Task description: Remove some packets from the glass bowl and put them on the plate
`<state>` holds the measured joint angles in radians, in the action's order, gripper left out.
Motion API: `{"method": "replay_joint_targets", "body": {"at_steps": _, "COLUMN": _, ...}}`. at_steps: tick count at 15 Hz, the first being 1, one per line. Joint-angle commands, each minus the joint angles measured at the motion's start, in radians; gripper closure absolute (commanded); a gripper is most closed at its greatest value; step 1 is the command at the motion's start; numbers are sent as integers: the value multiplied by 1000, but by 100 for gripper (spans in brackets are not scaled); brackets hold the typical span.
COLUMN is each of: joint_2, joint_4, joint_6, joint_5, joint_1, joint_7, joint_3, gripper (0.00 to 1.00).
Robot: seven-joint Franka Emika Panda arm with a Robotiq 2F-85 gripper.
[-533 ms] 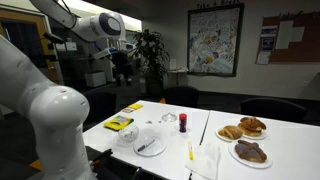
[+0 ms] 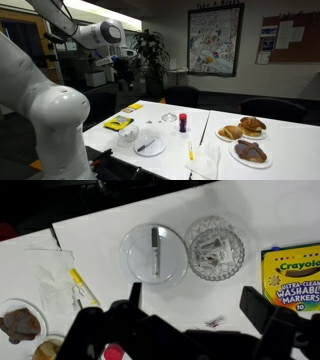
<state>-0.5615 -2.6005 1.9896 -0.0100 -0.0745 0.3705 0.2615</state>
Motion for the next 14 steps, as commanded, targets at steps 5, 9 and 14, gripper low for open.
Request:
{"method": "replay_joint_targets", "body": {"at_steps": 5, "joint_2": 113, "joint_4": -126, "joint_6": 337, "joint_5": 24, "joint_1": -67, "joint_7": -58, "joint_3": -12, "gripper": 0}}
{"method": "replay_joint_targets", "body": {"at_steps": 9, "joint_2": 217, "joint_4": -173, "joint_6": 505, "joint_5": 100, "joint_1": -129, "joint_7": -196, "joint_3": -53, "gripper": 0}}
{"method": "replay_joint_targets", "body": {"at_steps": 14, "joint_2": 380, "joint_4": -181, "joint_6": 581, "joint_5": 202, "joint_1": -149, "joint_7": -263, "joint_3": -84, "gripper": 0}}
